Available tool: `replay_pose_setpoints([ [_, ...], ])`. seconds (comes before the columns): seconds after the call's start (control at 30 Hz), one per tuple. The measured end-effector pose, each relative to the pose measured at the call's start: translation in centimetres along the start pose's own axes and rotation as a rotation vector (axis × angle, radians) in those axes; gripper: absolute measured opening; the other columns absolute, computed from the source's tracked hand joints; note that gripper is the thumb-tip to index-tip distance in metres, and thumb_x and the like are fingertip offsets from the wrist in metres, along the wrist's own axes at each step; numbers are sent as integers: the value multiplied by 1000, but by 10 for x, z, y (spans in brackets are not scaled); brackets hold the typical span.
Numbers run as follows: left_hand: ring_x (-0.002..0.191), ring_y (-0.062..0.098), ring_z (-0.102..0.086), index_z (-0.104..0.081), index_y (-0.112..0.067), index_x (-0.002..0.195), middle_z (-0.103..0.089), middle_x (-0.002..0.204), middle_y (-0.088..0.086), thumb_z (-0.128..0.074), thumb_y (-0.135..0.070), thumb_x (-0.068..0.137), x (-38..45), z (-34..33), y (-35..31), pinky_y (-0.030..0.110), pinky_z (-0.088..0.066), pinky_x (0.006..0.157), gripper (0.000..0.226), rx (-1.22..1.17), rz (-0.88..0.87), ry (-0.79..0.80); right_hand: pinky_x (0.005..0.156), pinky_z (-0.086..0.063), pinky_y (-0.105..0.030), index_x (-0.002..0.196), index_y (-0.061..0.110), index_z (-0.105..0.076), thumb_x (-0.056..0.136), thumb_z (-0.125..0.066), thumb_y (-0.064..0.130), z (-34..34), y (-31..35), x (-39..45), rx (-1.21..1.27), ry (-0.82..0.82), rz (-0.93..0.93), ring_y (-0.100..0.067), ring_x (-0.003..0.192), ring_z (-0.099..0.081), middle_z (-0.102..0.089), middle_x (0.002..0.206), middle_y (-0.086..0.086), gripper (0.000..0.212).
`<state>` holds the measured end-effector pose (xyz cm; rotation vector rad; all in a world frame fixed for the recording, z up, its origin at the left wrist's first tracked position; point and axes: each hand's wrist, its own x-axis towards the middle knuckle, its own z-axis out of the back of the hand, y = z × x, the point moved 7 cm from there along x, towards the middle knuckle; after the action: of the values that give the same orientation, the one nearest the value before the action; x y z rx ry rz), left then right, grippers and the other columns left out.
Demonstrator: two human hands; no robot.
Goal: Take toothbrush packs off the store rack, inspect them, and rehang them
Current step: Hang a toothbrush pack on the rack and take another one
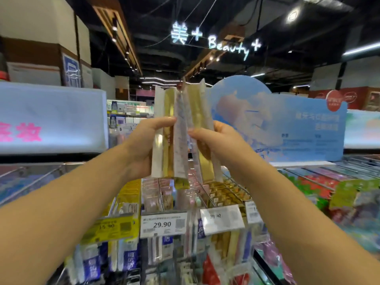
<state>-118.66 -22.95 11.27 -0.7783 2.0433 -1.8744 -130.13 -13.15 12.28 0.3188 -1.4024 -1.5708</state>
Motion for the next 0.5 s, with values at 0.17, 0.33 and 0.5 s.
replay_pose_setpoints([
  [0.17,80,26,-75,-75,-12,114,-76,93,11,-47,-34,103,-12,6,-1,42,-62,76,37,-109,-78,-19,94,-53,-45,127,25,-63,67,-56,80,-36,6,1,4,-86,-7,-17,106,-67,-71,114,5,82],
  [0.33,76,23,-76,-84,-21,81,-78,84,6,-49,-39,102,-30,9,3,41,-60,77,44,-143,-93,-51,110,-37,-60,125,38,-63,75,-16,87,-61,24,-16,10,-85,48,-28,130,-52,-66,129,1,85],
  [0.5,78,25,-73,-84,-18,88,-76,86,8,-48,-41,102,-64,-1,14,45,-61,79,45,-195,-63,-115,97,-51,-55,96,27,-56,82,-41,42,-59,26,-64,50,-18,62,-27,103,-63,-63,103,1,25],
])
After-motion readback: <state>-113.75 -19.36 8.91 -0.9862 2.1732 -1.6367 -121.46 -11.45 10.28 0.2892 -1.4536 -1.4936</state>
